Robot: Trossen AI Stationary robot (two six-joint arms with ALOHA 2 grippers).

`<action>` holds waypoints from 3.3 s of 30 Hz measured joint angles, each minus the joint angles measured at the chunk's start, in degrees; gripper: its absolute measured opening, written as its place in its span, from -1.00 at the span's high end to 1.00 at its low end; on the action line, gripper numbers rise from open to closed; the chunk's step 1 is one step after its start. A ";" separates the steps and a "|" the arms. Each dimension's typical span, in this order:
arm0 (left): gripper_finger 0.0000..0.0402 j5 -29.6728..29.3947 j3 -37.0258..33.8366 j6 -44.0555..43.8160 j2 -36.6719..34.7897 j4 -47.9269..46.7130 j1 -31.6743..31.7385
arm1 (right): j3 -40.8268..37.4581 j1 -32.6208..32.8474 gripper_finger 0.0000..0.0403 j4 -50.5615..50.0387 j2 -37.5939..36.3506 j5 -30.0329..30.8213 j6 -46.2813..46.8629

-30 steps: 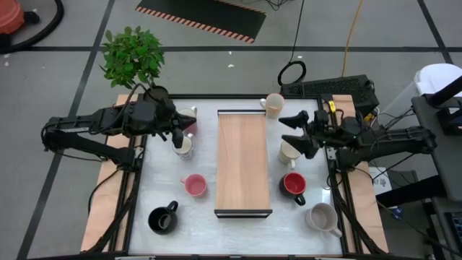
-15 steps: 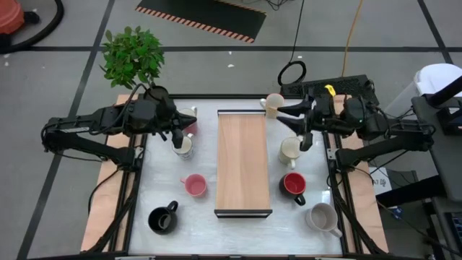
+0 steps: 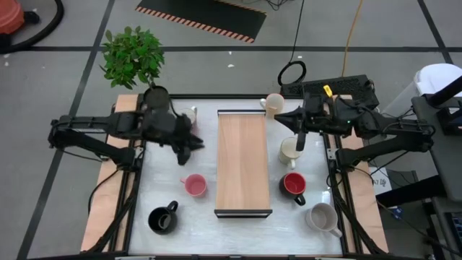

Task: Place coffee mugs
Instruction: Put the pink mug on the shelf

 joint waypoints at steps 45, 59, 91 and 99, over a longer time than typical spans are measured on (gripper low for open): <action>0.14 -1.65 -7.20 8.49 24.55 -13.38 -24.35 | -0.06 0.00 1.00 -4.05 -0.54 0.04 1.04; 0.56 -0.99 -7.98 21.16 25.86 -7.27 -23.87 | -0.07 0.00 1.00 -4.00 -0.56 -0.18 1.22; 0.88 -0.42 29.87 20.87 24.95 -43.02 -10.06 | -0.09 -3.39 1.00 -10.92 -1.88 -0.08 0.74; 0.88 -0.53 38.20 21.21 24.95 -45.70 -6.01 | -0.09 -3.30 1.00 -11.19 -2.12 -0.32 1.03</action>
